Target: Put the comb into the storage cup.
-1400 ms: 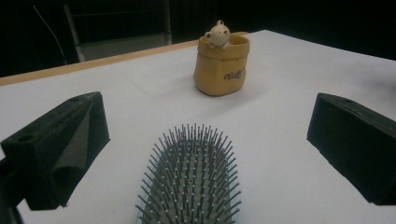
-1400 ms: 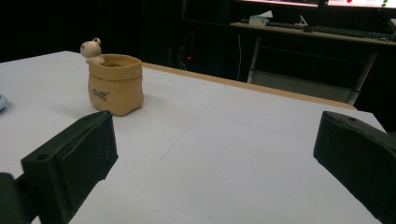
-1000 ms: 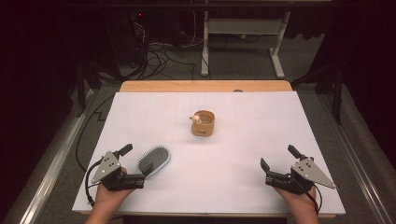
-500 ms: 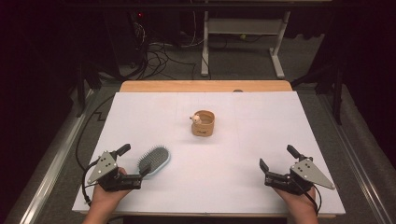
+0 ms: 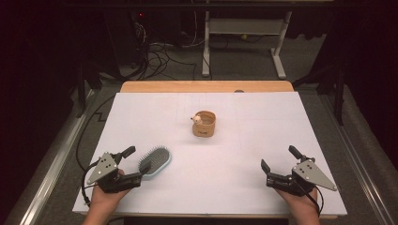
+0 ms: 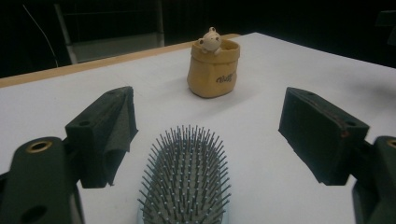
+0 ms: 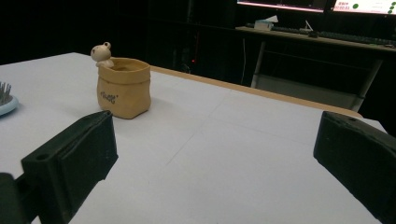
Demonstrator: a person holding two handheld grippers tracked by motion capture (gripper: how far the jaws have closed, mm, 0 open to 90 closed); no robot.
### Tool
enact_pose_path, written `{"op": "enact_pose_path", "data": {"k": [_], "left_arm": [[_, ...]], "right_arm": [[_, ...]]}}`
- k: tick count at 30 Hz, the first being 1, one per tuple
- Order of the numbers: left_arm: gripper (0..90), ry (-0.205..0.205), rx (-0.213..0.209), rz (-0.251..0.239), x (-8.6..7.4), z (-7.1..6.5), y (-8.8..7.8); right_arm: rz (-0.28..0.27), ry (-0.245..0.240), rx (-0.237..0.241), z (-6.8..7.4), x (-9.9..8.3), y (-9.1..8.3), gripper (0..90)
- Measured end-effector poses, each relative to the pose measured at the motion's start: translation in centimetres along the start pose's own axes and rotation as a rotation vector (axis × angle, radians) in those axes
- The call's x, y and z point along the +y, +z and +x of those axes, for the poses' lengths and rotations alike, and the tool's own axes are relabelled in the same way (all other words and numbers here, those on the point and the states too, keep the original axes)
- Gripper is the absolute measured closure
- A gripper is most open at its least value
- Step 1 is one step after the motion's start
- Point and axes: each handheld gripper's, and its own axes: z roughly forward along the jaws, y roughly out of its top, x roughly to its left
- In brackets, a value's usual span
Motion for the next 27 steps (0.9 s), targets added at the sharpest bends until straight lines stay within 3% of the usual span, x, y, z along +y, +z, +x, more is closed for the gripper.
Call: {"op": "enact_pose_path", "data": {"k": [11, 17, 23, 27], "left_arm": [[31.9, -0.048, 0.030, 0.008, 0.5, 0.8, -0.7], [43.8, -0.047, 0.059, -0.024, 1.0, 1.5, -1.3], [54.0, -0.069, 0.042, -0.006, 1.2, 2.2, -2.0], [62.2, -0.075, 0.075, 0.011, 1.5, 2.7, -2.7]], "right_arm": [[0.001, 0.001, 0.002, 0.1, 0.0, 0.0, 0.1], [-0.006, 0.002, 0.001, 0.1, 0.1, -0.1, 0.1], [-0.005, 0.003, 0.002, 0.1, 0.1, -0.1, 0.1], [-0.007, 0.006, 0.002, 0.2, 0.1, -0.1, 0.1]]}}
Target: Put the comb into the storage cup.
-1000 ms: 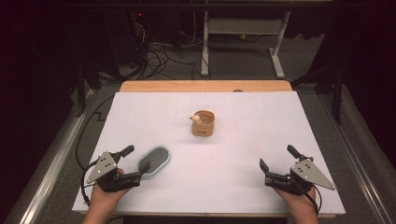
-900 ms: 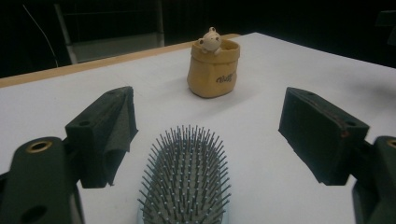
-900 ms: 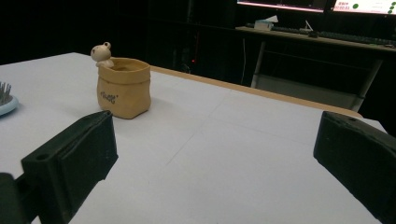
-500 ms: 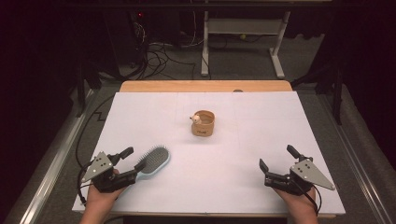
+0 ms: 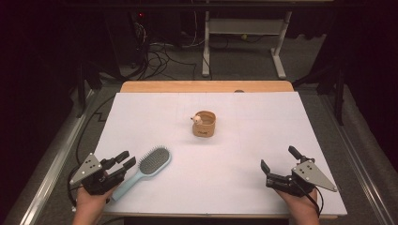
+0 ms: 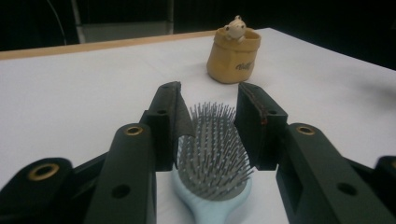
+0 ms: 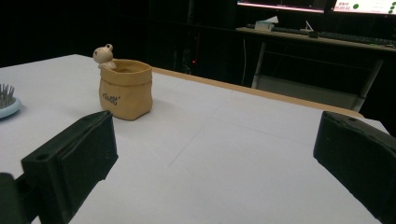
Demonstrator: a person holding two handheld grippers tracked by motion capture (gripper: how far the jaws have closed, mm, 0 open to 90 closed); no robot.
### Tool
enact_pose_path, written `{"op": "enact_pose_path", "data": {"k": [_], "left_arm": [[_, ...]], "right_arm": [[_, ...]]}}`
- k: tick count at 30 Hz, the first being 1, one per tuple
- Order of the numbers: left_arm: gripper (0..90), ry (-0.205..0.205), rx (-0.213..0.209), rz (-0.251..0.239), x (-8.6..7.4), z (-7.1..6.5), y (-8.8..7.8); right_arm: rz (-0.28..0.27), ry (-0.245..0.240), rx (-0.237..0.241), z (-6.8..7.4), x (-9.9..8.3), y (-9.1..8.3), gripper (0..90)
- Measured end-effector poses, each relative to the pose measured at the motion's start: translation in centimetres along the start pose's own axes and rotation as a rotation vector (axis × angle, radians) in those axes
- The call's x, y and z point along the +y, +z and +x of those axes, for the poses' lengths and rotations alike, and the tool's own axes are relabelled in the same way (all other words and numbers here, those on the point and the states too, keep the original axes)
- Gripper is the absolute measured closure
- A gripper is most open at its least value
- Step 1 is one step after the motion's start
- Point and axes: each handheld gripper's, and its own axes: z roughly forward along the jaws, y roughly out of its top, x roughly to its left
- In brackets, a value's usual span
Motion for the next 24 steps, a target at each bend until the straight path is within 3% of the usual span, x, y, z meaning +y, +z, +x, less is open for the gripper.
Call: {"op": "enact_pose_path", "data": {"k": [2, 7, 8, 9, 11, 13, 14, 15, 17, 18, 24], "left_arm": [[63.9, 0.000, 0.012, 0.005, 0.1, 0.2, -0.3], [80.4, 0.036, 0.073, 0.038, -0.1, 1.3, -1.6], [80.4, 0.049, 0.090, 0.053, -0.3, 1.6, -2.0], [87.1, 0.087, 0.122, 0.070, -0.8, 2.1, -2.5], [89.2, 0.081, 0.142, 0.080, -0.9, 2.5, -2.7], [89.6, 0.054, 0.206, 0.111, -1.4, 3.5, -3.6], [89.6, 0.054, 0.206, 0.111, -1.4, 3.5, -3.6], [89.7, 0.040, 0.246, 0.162, -1.9, 4.2, -4.1], [89.7, 0.048, 0.257, 0.186, -2.2, 4.3, -4.3], [89.7, 0.047, 0.280, 0.223, -2.7, 4.5, -4.6], [89.8, 0.057, 0.250, 0.288, -3.8, 3.5, -4.9]], "right_arm": [[0.000, -0.001, 0.000, 0.0, 0.0, 0.0, 0.1], [0.002, -0.001, 0.002, 0.0, 0.0, 0.0, 0.1], [0.002, 0.000, 0.003, 0.0, 0.0, 0.1, 0.1], [0.003, 0.001, 0.005, 0.1, 0.0, 0.1, 0.1], [0.005, 0.001, 0.005, 0.1, 0.0, 0.1, 0.1], [0.003, -0.002, 0.009, 0.2, 0.0, 0.1, 0.1], [0.002, -0.001, 0.009, 0.2, 0.0, 0.1, 0.1], [0.001, 0.000, 0.007, 0.3, 0.0, 0.2, 0.1], [0.001, 0.000, 0.007, 0.3, 0.0, 0.2, 0.1], [0.001, 0.001, 0.008, 0.4, 0.0, 0.2, 0.1], [-0.004, 0.003, 0.005, 0.3, 0.1, 0.1, 0.1]]}}
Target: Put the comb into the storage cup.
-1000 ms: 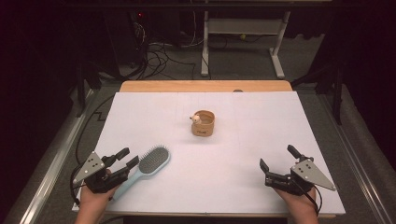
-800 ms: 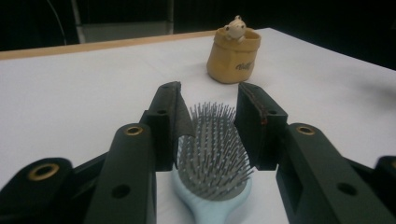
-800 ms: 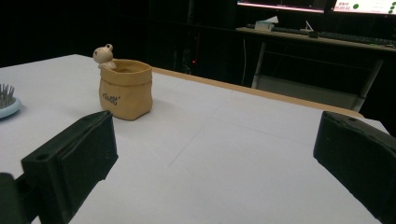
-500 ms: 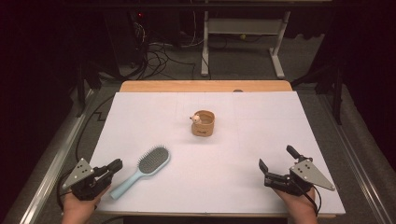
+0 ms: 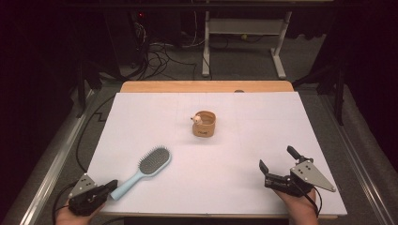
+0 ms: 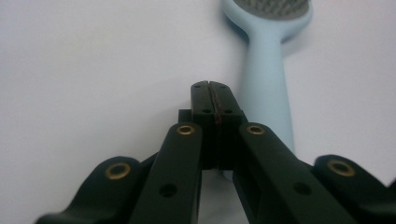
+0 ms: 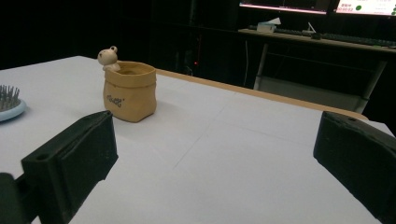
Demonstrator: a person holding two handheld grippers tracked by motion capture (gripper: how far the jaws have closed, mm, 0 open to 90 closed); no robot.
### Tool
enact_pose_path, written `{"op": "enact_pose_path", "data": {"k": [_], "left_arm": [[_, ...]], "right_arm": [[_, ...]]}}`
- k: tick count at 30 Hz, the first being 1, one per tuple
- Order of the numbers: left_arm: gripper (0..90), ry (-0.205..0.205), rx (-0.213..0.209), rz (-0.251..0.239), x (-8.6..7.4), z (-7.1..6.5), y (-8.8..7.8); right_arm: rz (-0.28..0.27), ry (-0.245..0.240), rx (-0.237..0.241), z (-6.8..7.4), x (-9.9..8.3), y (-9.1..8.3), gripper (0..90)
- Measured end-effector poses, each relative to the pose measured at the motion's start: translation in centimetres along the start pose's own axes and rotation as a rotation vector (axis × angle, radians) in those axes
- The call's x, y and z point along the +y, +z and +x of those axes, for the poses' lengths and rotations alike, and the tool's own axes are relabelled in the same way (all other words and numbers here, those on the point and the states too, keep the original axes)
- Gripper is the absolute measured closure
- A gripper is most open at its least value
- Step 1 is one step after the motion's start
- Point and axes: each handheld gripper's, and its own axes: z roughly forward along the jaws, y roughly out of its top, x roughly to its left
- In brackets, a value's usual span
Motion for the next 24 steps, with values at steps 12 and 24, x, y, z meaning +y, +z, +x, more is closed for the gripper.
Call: {"op": "enact_pose_path", "data": {"k": [12, 24], "left_arm": [[89.8, 0.084, -0.114, 0.103, -1.7, -4.1, 1.4], [89.8, 0.128, -0.163, 0.138, -2.6, -6.8, 2.7]], "right_arm": [[0.000, -0.006, 0.002, 0.1, 0.1, 0.0, 0.2], [0.003, -0.010, 0.005, 0.3, 0.1, 0.1, 0.2]]}}
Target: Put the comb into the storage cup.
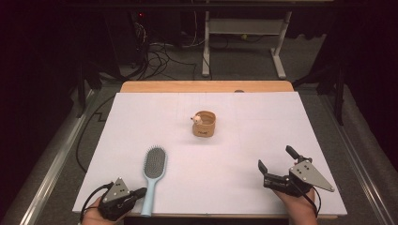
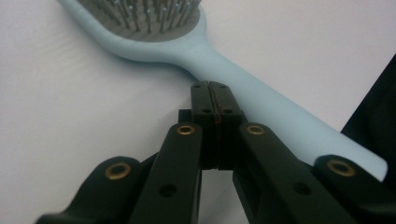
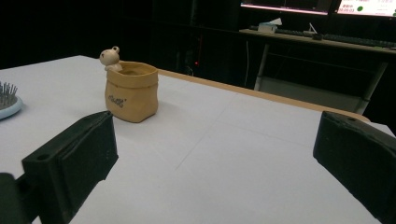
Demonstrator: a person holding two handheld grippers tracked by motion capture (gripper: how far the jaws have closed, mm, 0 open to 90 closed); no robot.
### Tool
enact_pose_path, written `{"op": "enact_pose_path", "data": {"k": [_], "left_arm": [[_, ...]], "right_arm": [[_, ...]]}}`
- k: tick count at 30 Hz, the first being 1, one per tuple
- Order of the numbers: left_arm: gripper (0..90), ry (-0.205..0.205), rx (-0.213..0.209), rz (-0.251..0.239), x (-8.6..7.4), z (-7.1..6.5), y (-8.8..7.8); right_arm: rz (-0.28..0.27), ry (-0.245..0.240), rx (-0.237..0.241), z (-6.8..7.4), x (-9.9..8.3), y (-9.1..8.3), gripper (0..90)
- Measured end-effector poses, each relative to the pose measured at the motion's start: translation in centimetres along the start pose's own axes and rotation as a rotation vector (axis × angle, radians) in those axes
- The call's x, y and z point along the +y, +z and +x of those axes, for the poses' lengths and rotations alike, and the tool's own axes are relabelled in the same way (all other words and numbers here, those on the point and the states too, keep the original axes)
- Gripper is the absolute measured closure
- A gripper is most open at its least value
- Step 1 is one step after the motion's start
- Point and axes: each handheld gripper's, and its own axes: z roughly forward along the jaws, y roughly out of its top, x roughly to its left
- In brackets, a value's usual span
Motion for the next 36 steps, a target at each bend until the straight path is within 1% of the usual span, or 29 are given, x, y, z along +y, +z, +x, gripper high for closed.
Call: {"op": "enact_pose_path", "data": {"k": [7, 15, 20, 21, 22, 23, 25, 26, 27, 28, 29, 30, 31, 32, 36], "left_arm": [[89.8, 0.029, -0.021, 0.008, -0.1, -1.2, 1.1], [89.8, 0.038, -0.020, 0.010, -0.2, -1.3, 1.1], [89.8, 0.049, -0.023, -0.007, -0.1, -1.6, 0.9], [89.8, 0.051, -0.030, -0.017, 0.0, -1.8, 0.8], [89.7, 0.055, -0.046, -0.034, 0.2, -2.4, 0.7], [89.8, 0.055, -0.046, -0.034, 0.2, -2.4, 0.7], [89.7, 0.067, -0.082, -0.043, 0.3, -3.7, 0.8], [89.7, 0.067, -0.082, -0.043, 0.3, -3.7, 0.8], [89.7, 0.069, -0.097, -0.038, 0.2, -4.3, 1.1], [89.8, 0.087, -0.109, -0.015, -0.2, -5.1, 1.4], [89.8, 0.087, -0.109, -0.015, -0.2, -5.1, 1.4], [89.8, 0.108, -0.109, 0.013, -0.6, -5.6, 1.8], [89.8, 0.108, -0.109, 0.013, -0.6, -5.6, 1.8], [89.7, 0.119, -0.105, 0.036, -0.8, -5.7, 2.1], [89.8, 0.117, -0.102, 0.046, -0.8, -5.7, 2.2]], "right_arm": [[0.001, 0.001, 0.001, 0.0, 0.0, 0.0, 0.2], [0.001, 0.002, -0.002, 0.0, 0.0, 0.0, 0.2], [0.001, 0.004, -0.003, 0.0, 0.0, 0.0, 0.3], [0.001, 0.004, -0.004, 0.0, 0.0, 0.0, 0.2], [0.002, 0.003, -0.004, 0.0, 0.0, 0.0, 0.3], [0.002, 0.003, -0.004, 0.0, 0.0, 0.0, 0.3], [0.002, 0.001, -0.002, 0.0, 0.0, 0.1, 0.3], [0.002, 0.001, -0.002, 0.0, 0.0, 0.1, 0.3], [0.003, 0.001, -0.002, 0.0, 0.0, 0.1, 0.2], [0.001, 0.004, -0.004, 0.0, 0.0, 0.0, 0.3], [0.001, 0.004, -0.004, 0.0, 0.0, 0.0, 0.3], [0.001, 0.004, -0.002, -0.1, 0.0, 0.0, 0.3], [0.001, 0.004, -0.002, -0.1, 0.0, 0.0, 0.3], [0.003, 0.003, -0.003, -0.1, -0.1, 0.1, 0.3], [0.002, 0.006, -0.004, -0.1, -0.1, 0.1, 0.4]]}}
